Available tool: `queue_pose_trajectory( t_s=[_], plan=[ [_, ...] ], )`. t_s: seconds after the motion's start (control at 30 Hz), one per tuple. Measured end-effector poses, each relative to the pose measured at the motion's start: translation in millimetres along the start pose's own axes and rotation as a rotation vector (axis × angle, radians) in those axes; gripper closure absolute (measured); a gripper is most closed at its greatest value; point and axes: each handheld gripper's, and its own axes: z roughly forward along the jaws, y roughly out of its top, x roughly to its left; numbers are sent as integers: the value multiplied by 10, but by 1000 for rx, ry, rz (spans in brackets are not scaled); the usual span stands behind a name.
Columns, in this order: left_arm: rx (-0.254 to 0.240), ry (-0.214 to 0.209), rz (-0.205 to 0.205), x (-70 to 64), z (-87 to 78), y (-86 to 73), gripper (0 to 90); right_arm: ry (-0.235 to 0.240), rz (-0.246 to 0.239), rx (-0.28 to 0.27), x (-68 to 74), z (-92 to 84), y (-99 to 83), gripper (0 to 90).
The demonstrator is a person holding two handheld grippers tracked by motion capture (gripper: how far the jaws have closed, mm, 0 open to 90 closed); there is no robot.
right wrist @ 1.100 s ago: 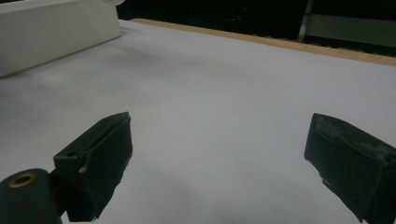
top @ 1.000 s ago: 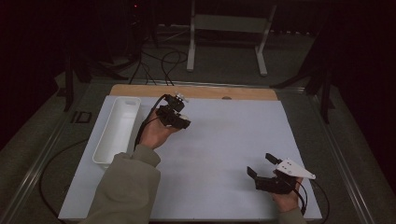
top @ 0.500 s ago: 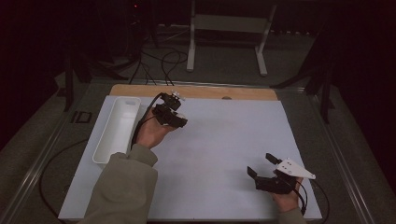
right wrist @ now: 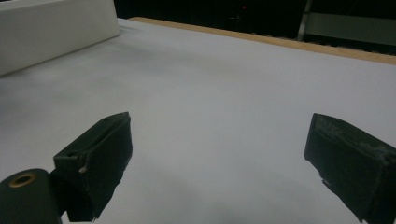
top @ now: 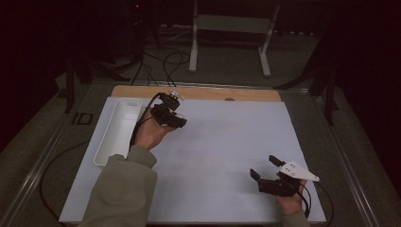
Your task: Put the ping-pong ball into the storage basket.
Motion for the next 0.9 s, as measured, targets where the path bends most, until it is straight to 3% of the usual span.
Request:
queue_pose_trajectory(
  t_s=[0.9],
  plan=[
    [4,20,-20,108,-78,-43,516,-1,2,0,-4,3,-4,69]
  ],
)
